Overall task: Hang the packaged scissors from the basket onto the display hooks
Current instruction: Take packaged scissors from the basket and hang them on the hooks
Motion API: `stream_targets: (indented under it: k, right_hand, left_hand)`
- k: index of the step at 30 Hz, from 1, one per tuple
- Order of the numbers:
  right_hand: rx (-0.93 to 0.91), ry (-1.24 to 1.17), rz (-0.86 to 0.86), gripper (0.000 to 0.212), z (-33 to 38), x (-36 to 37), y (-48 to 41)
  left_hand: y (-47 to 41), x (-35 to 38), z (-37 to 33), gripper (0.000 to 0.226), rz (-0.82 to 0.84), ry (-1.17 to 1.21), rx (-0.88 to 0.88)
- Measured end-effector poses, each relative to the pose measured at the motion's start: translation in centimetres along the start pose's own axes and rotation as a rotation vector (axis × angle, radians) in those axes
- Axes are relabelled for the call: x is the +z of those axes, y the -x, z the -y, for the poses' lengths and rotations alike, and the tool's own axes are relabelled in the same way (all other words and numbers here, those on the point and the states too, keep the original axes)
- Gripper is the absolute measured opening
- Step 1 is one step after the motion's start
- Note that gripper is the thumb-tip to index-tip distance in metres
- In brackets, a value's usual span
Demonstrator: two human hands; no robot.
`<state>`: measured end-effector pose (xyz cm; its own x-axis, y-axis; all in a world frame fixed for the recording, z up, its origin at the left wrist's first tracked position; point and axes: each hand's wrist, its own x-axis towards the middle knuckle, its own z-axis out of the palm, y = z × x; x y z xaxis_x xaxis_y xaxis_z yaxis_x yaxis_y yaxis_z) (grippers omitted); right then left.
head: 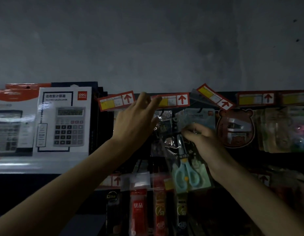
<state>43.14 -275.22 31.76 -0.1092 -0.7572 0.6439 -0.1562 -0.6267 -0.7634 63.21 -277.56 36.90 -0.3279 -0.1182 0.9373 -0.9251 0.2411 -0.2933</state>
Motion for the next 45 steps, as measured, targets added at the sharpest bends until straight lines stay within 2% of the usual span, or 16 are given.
stream_targets:
  k: [6, 8, 11, 14, 20, 27, 34, 41, 45]
  right_hand:
    - [-0.04, 0.006, -0.072, 0.015, 0.3, 0.1, -0.5]
    - [-0.066, -0.016, -0.088, 0.014, 0.5, 0.4, -0.8]
    - [-0.071, -0.051, -0.11, 0.018, 0.5, 1.3, -1.7]
    - [-0.054, -0.098, -0.152, 0.023, 0.5, 2.2, -2.8]
    - [-0.026, -0.14, -0.132, 0.02, 1.0, 3.8, -4.6]
    - [-0.032, -0.128, -0.128, 0.018, 0.8, 5.0, -5.9]
    - [-0.056, -0.077, -0.154, 0.025, 0.6, 5.5, -6.3]
    - [-0.035, -0.075, -0.15, 0.022, 0.6, 5.4, -6.9]
    - [-0.042, -0.064, -0.147, 0.027, 0.1, 5.4, -7.3]
  left_hand:
    - [-1.1, -0.1, 0.8, 0.059, -0.025, -0.059, 0.105]
    - [-1.7, -0.7, 1.0, 0.045, -0.047, 0.025, 0.119]
    - [-3.3, -1.8, 1.2, 0.023, -0.126, 0.142, 0.035]
    - [-4.7, -1.9, 1.3, 0.023, -0.114, 0.163, -0.031]
    - [-6.0, -1.1, 2.4, 0.021, -0.026, 0.295, -0.065]
    - [-6.6, -1.0, 3.3, 0.019, 0.001, 0.258, -0.018]
    - [-6.8, -0.7, 3.3, 0.017, 0.016, 0.245, -0.004]
    - [-6.7, -0.7, 3.4, 0.016, 0.012, 0.245, -0.009]
    - [-6.3, -1.2, 3.1, 0.015, 0.001, 0.241, 0.001]
